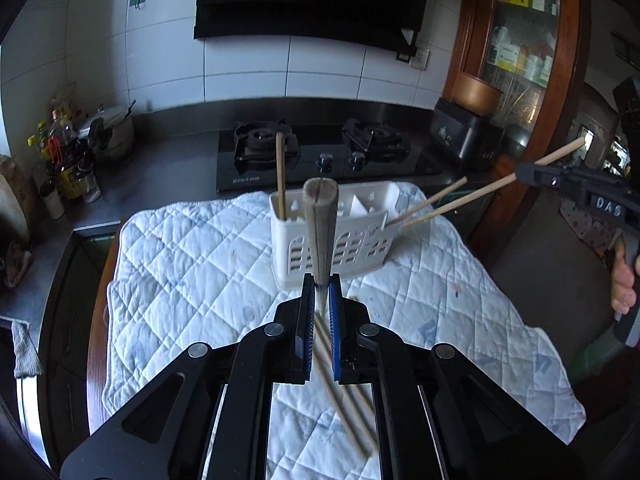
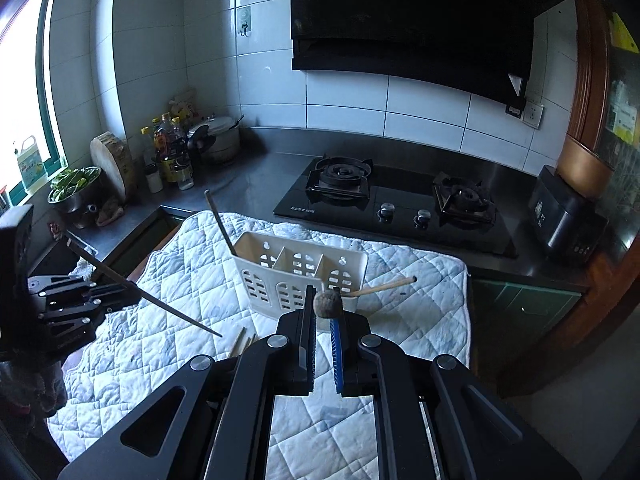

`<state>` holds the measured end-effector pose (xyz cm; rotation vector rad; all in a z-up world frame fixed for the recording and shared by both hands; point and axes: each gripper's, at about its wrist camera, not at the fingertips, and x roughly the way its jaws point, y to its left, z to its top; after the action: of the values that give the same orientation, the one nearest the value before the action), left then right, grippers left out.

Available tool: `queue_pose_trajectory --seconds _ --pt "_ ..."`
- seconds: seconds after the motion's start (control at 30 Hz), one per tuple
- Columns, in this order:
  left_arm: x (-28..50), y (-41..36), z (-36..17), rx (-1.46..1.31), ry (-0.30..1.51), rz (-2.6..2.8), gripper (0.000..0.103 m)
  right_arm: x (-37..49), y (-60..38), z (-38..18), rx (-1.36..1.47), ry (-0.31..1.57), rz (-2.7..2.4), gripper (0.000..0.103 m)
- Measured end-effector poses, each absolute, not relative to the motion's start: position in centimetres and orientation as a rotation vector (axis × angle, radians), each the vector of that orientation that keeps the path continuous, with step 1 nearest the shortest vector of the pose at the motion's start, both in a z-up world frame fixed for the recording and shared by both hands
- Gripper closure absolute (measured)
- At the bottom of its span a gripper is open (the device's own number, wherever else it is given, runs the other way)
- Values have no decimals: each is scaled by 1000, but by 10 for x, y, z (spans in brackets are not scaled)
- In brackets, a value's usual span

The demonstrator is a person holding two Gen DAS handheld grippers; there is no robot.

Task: Organize utensils
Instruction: 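Lower the chopsticks into the holder and open both tools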

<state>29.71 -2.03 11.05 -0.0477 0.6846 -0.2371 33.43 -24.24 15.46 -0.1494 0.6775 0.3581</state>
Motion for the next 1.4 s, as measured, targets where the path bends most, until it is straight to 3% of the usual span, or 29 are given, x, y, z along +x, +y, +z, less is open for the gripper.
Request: queue_pose_trajectory --seconds 0.33,0.7,1.2,1.33,1.4 --pt "368 -34 163 -45 596 -184 97 398 -230 132 -192 757 344 96" --pt "432 -34 118 -21 735 -123 97 434 -223 90 -201 837 328 96" --pt "444 -43 94 10 778 -133 95 445 -224 67 -161 860 329 95" --pt "437 -46 101 8 751 -159 94 440 -227 73 -157 825 319 81" --pt "432 -46 107 -1 739 -170 90 435 -228 78 -160 803 309 80"
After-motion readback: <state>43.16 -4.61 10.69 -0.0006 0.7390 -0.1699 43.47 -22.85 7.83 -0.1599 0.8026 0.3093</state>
